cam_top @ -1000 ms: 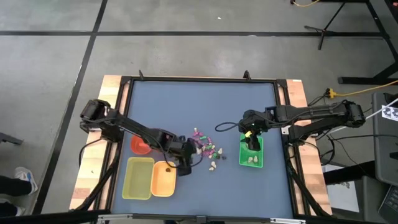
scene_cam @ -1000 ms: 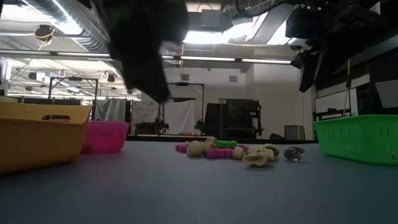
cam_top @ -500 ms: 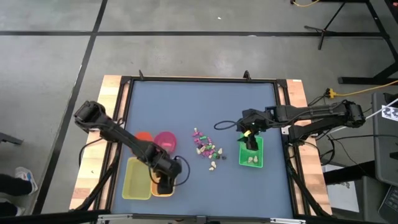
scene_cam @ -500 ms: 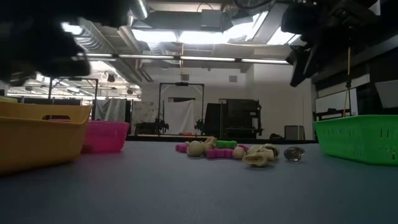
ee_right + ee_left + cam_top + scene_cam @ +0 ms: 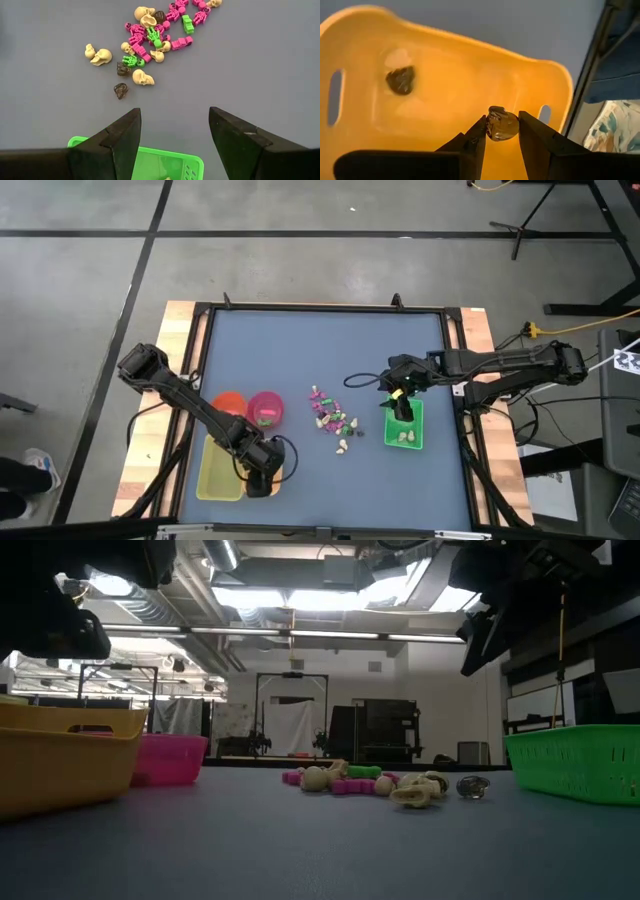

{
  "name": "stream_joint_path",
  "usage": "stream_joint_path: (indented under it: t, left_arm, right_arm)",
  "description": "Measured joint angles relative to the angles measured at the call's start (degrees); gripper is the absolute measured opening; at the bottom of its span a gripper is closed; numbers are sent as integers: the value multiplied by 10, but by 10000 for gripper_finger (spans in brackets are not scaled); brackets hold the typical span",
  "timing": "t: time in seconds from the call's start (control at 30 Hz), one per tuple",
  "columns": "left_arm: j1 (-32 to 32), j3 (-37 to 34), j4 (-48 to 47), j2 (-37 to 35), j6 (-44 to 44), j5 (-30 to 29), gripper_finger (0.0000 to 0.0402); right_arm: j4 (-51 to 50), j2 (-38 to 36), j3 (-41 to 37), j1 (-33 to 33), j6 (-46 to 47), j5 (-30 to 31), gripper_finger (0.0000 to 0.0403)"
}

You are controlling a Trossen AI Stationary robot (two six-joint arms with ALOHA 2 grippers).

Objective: Sort Halloween decoration
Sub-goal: Put the black skull toy into the yellow bin, then put the white skull toy into the green bin

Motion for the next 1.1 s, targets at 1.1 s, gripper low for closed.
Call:
stream_joint_path:
  t: [1.1]
  left_arm:
    - [0,0,-26,0,-54,-79,174]
  right_arm:
    - [21,1,0,0,0,-2,232]
